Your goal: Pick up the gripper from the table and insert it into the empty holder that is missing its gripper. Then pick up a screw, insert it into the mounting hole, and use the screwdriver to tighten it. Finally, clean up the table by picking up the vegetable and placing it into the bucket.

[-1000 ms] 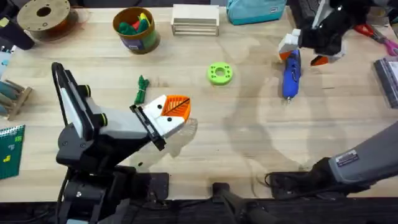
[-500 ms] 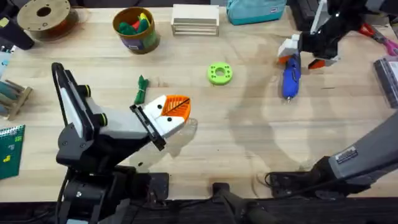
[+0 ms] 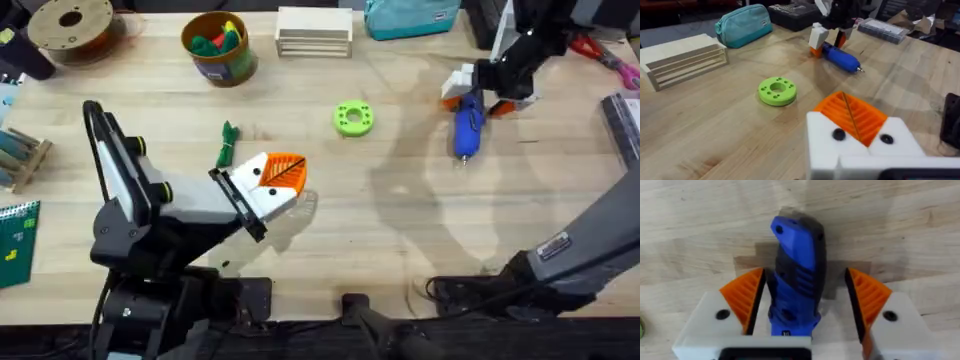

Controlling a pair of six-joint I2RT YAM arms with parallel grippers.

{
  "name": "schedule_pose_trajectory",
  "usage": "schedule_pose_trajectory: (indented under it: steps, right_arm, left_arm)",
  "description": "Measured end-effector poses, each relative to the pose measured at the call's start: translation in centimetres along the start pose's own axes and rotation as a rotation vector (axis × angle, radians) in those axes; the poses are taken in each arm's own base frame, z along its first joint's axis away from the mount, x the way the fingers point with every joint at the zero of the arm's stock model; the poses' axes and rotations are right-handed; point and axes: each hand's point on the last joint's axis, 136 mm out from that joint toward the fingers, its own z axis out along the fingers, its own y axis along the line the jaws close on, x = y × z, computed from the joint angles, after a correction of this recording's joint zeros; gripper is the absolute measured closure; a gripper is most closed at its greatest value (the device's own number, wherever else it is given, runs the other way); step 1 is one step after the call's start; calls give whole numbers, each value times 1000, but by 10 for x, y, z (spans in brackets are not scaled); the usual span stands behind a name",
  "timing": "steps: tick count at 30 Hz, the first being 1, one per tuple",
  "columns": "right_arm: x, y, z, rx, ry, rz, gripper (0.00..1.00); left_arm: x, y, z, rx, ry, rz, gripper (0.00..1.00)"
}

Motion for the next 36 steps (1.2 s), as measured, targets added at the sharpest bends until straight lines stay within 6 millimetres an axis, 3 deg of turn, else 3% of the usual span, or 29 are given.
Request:
schedule_pose_trajectory:
  steps: [4, 6, 11, 12, 19, 26, 30, 36]
  right_arm:
    - [0, 0, 0, 0, 1, -4, 80]
    - [0, -1, 0, 4, 0, -12, 173]
    - [-1, -2, 1, 7, -1, -18, 864]
    - [-1, -3, 2, 11, -1, -20, 951]
    - [2, -3, 1, 11, 12, -39, 968]
    - [29, -1, -10, -2, 100, -44, 968]
    - [36, 5, -44, -7, 61, -62, 968]
    - [42, 37, -121, -43, -143, -144, 968]
  left_arm:
    - [0, 0, 0, 0, 0, 0, 996]
    - [0, 0, 0, 0, 0, 0, 996]
    - [0, 0, 0, 0, 0, 0, 996]
    - [0, 0, 0, 0, 0, 0, 996]
    - [0, 0, 0, 0, 0, 0, 996]
    - [0, 0, 0, 0, 0, 0, 996]
    - [0, 0, 0, 0, 0, 0, 996]
    - [0, 0, 0, 0, 0, 0, 996]
